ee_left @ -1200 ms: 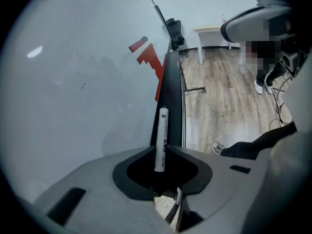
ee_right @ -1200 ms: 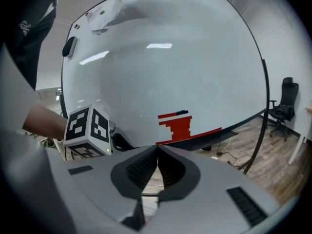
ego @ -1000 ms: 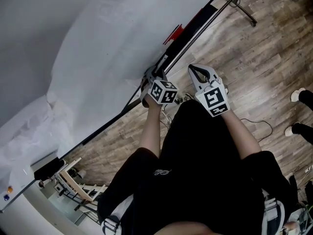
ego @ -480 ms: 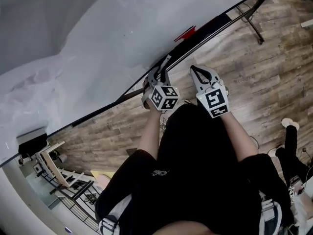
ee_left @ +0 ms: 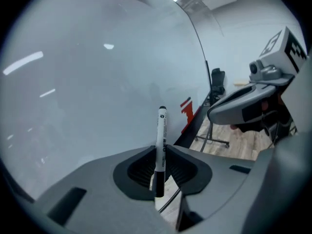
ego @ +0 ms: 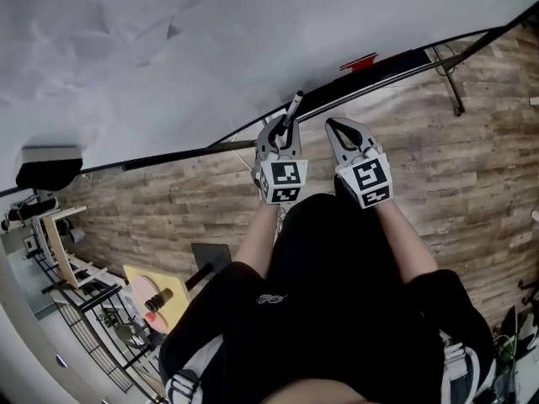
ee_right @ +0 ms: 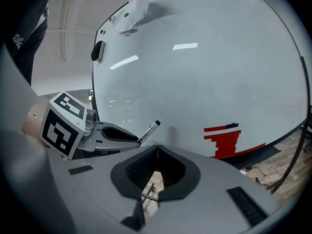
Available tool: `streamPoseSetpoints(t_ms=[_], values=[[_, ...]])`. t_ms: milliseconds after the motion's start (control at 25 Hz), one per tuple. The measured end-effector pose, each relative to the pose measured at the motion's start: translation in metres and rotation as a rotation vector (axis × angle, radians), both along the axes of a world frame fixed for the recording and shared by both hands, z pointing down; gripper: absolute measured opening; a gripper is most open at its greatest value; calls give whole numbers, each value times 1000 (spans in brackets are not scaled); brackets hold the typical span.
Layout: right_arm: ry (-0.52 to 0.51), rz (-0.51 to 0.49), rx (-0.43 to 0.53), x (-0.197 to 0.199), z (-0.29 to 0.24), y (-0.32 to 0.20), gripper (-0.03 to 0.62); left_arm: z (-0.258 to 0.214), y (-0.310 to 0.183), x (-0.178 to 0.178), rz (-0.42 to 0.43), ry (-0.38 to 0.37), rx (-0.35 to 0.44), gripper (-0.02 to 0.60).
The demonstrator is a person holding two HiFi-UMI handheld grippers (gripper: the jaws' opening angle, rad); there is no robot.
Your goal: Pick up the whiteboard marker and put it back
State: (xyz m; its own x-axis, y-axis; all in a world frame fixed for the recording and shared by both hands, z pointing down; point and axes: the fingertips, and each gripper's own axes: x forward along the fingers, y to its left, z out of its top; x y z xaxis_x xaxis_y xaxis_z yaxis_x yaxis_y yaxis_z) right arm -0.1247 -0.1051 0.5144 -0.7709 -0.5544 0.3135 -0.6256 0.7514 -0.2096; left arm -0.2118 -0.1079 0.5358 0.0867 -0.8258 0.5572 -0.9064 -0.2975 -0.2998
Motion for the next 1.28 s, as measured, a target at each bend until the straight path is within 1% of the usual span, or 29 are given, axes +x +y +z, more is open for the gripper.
streamPoseSetpoints(t_ms=[120, 320, 440, 560, 600, 680, 760, 920, 1120, 1280], values=[[-18, -41, 16, -19, -12, 14, 3, -21, 21, -13, -45, 61, 79, 67], [-47, -113, 57, -43, -37, 47, 3, -55, 58, -23, -88, 150, 212, 67], [-48, -135, 81, -49, -51, 68, 3, -74, 83, -21, -96, 203, 288, 67], [-19, -154, 124, -47, -65, 94, 3, -91, 111, -16, -128, 296, 358, 67], [-11, -158, 138, -46, -69, 105, 3, -93, 121, -14, -144, 325, 366, 67], [-4, -153, 150, -44, -73, 124, 3, -94, 140, -11, -161, 356, 367, 67], [0, -136, 147, -40, -74, 141, 3, -96, 157, -7, -160, 383, 378, 67], [33, -93, 153, -21, -79, 162, 3, -110, 176, 6, -164, 482, 425, 67], [67, -20, 141, 13, -78, 171, 3, -113, 184, 27, -124, 516, 400, 67], [61, 10, 147, 36, -82, 164, 3, -111, 179, 47, -89, 504, 404, 67]])
